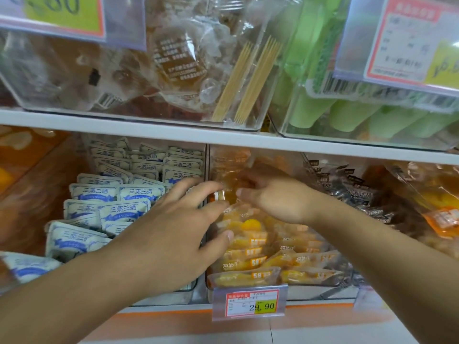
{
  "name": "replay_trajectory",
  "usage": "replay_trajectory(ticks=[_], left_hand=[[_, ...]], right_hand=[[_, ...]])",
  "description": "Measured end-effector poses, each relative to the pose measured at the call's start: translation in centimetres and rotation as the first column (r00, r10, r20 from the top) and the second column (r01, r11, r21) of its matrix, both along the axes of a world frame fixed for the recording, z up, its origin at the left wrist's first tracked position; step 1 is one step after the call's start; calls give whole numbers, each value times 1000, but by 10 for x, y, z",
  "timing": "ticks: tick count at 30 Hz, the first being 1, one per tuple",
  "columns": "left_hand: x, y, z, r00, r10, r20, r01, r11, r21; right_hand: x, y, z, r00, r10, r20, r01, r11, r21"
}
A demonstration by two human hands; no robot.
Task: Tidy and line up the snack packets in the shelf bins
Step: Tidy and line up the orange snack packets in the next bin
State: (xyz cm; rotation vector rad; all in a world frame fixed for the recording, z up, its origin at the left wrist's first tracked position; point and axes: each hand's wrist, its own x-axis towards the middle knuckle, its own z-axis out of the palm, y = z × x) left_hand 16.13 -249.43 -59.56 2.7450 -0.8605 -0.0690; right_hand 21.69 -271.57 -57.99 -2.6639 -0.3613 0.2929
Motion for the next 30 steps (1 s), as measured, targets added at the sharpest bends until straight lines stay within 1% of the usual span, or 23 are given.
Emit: replay_trajectory(ticks=[2, 4, 6, 11, 15, 18, 22, 25, 30], left_hand=[[0, 0, 0, 1000, 0, 11, 0, 1000, 19], [-1, 0, 0, 1000, 3, 21, -3, 1000, 29], [-1, 0, 0, 1000, 4, 19, -5, 999, 31], [-1, -1, 1, 1000, -1, 28, 0, 999, 35], [-2, 0, -2, 1000, -1, 27, 0, 1000, 22], [-1, -1, -2, 1000, 1, 31, -2, 1000, 23], [-3, -2, 0, 999, 4, 43, -7, 999, 53], [-4, -2, 0, 999, 6, 44, -9, 999, 53], [-6, -2, 1, 999, 1, 44, -3, 998, 61]], right_hand=[[3, 2, -1, 1000, 6, -13, -7, 999, -46], [4, 1, -4, 1000, 12, 5, -12, 996, -84], [3, 0, -7, 1000, -10, 12, 12, 993, -121], [5, 3, -9, 1000, -28, -15, 25, 988, -151], [12, 7, -3, 994, -89, -70, 79, 987, -138], [16, 12, -2, 992, -88, -95, 77, 990, -115], [17, 13, 1, 998, -35, -47, 28, 989, -145], [14, 11, -1, 999, -29, -40, 23, 989, -145], [15, 9, -6, 998, -52, -36, 44, 978, -204]])
